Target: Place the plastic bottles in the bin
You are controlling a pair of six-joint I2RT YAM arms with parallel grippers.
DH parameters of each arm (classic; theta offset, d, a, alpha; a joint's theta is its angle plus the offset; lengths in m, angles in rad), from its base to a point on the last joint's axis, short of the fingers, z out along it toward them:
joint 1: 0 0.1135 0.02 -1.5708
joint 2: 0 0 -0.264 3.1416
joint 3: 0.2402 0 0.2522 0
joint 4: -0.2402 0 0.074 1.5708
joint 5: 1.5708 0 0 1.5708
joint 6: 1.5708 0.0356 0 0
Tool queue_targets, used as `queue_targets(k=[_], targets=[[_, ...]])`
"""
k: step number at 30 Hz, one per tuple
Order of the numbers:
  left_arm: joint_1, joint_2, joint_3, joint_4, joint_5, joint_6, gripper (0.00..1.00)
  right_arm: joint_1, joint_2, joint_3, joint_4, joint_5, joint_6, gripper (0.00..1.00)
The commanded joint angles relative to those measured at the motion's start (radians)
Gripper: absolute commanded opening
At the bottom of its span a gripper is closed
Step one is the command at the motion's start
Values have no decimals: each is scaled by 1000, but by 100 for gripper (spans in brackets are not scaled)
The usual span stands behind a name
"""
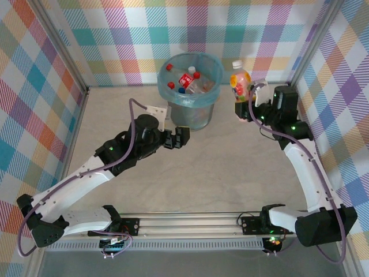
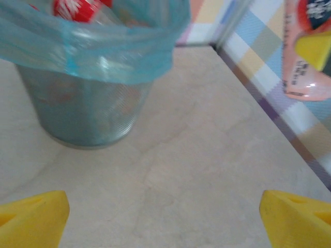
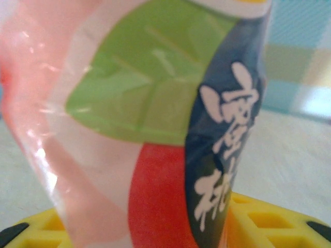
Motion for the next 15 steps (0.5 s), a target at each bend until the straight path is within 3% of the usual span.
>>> queue_targets(k=[1,7,15], targets=[[-10,-59,-27,27,-128,-25,95,53,50,100,87,-72,44,51],[-9,-113,-63,19,-167,-46,95,127,192,259,151,-80,26,51],[-9,-156,-93,-4,-192,-56,95,143,418,440,153,-62,29,54]])
